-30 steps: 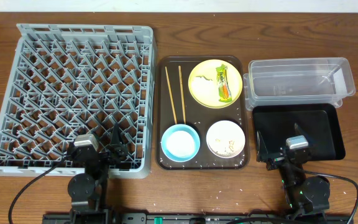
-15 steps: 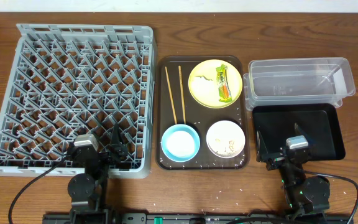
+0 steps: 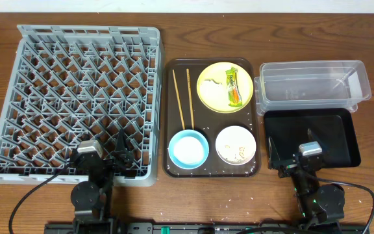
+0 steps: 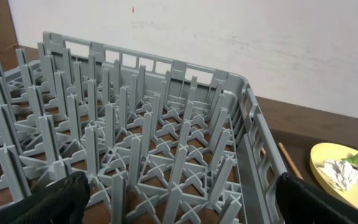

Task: Sort waste into correct bins and load items into the dishwasher

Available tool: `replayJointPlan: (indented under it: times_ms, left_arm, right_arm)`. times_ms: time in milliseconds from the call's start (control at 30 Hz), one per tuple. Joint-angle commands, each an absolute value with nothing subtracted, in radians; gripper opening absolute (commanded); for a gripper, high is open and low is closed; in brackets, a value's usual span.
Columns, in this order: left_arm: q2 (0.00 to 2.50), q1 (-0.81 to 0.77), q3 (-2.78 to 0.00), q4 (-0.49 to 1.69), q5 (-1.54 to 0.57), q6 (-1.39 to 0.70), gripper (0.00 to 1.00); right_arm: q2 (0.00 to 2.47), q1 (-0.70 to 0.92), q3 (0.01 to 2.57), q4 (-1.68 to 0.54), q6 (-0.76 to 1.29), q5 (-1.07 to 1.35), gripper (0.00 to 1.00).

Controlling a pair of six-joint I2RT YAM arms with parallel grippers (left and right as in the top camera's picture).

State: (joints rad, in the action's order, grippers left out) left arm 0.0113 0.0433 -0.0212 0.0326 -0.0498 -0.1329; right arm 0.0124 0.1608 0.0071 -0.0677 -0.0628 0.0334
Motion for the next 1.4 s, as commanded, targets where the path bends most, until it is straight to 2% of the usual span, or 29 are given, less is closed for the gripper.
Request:
replayJointPlan:
  times_ms: [0, 1367]
  left_arm:
    - [0.004, 0.041, -0.004, 0.067, -0.041, -0.124, 0.96]
    - [0.004, 0.041, -0.004, 0.067, -0.042, -0.125, 0.96]
  right_arm:
    - [0.009, 0.149, 0.006, -0.072, -0.068, 0.03, 0.99]
    - [0.009, 0.149, 0.006, -0.055, -0.088, -0.002, 0.99]
